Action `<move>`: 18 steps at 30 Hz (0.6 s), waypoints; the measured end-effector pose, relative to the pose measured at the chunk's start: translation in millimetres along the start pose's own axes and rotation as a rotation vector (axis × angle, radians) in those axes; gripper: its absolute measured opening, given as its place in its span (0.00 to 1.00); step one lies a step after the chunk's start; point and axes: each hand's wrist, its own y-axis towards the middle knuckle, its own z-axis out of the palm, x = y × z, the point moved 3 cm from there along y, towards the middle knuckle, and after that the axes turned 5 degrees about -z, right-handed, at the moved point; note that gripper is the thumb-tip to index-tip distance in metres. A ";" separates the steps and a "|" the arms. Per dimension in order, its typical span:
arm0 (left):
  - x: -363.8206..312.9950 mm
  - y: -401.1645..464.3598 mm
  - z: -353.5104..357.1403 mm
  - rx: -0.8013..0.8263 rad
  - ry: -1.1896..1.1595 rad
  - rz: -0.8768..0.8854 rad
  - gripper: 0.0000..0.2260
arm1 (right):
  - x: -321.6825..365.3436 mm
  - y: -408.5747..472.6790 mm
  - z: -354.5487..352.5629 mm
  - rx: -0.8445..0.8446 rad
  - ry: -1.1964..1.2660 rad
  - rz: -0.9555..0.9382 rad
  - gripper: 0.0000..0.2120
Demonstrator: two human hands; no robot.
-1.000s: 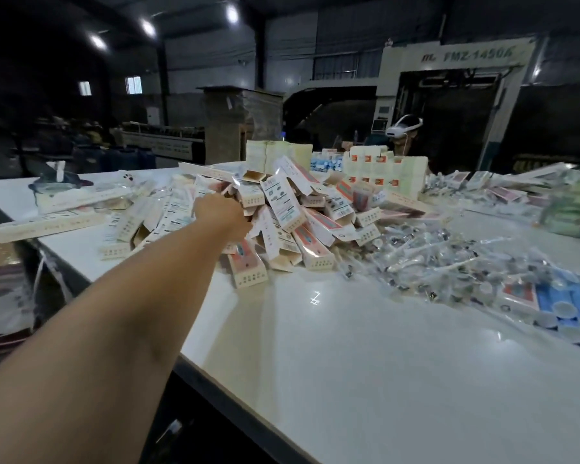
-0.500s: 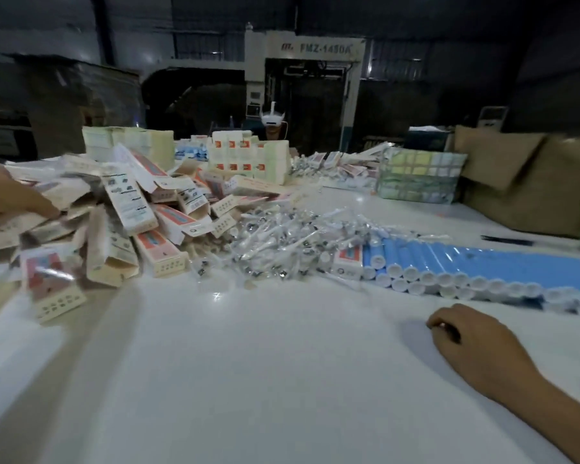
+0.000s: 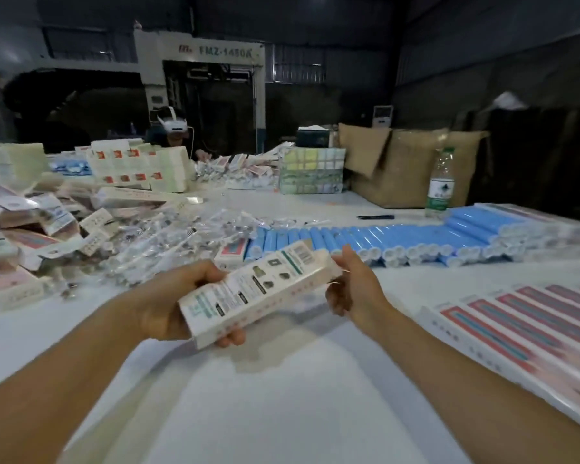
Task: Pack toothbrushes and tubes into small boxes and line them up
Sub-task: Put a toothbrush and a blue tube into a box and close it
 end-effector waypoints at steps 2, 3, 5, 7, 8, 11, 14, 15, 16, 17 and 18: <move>4.6 4.8 28.6 0.100 0.019 -0.071 0.21 | 1.4 -1.8 -5.2 -0.037 0.003 0.060 0.17; 4.8 7.8 35.0 0.114 0.026 -0.080 0.20 | 1.6 -1.9 -7.1 -0.063 0.017 0.082 0.13; 1.9 16.4 36.9 0.005 0.101 -0.031 0.17 | 2.0 -2.3 -9.3 -0.101 0.029 0.118 0.08; -2.6 19.9 32.2 -0.201 0.430 0.138 0.14 | 2.3 -1.5 -9.1 -0.092 -0.061 0.120 0.07; -4.6 18.1 33.5 -0.321 0.645 0.241 0.13 | 1.9 -0.1 -7.6 -0.074 -0.119 0.111 0.08; -6.6 11.9 52.5 -0.582 1.336 0.433 0.13 | 2.0 1.5 -1.7 -0.035 -0.189 0.072 0.10; 7.2 23.2 72.4 -0.798 1.744 0.449 0.34 | 1.7 0.8 0.0 -0.031 -0.198 0.052 0.09; 12.3 28.9 78.1 -0.830 1.796 0.458 0.38 | 0.8 -0.3 1.0 -0.026 -0.197 0.051 0.09; 16.3 33.7 82.2 -0.865 1.817 0.479 0.39 | -0.1 -2.1 1.8 -0.020 -0.198 0.052 0.09; 17.6 35.5 85.3 -0.889 1.803 0.516 0.38 | -0.6 -4.3 2.4 -0.018 -0.202 0.051 0.09; 18.1 35.5 87.1 -0.908 1.786 0.574 0.35 | 0.2 -6.5 2.4 -0.027 -0.226 0.039 0.09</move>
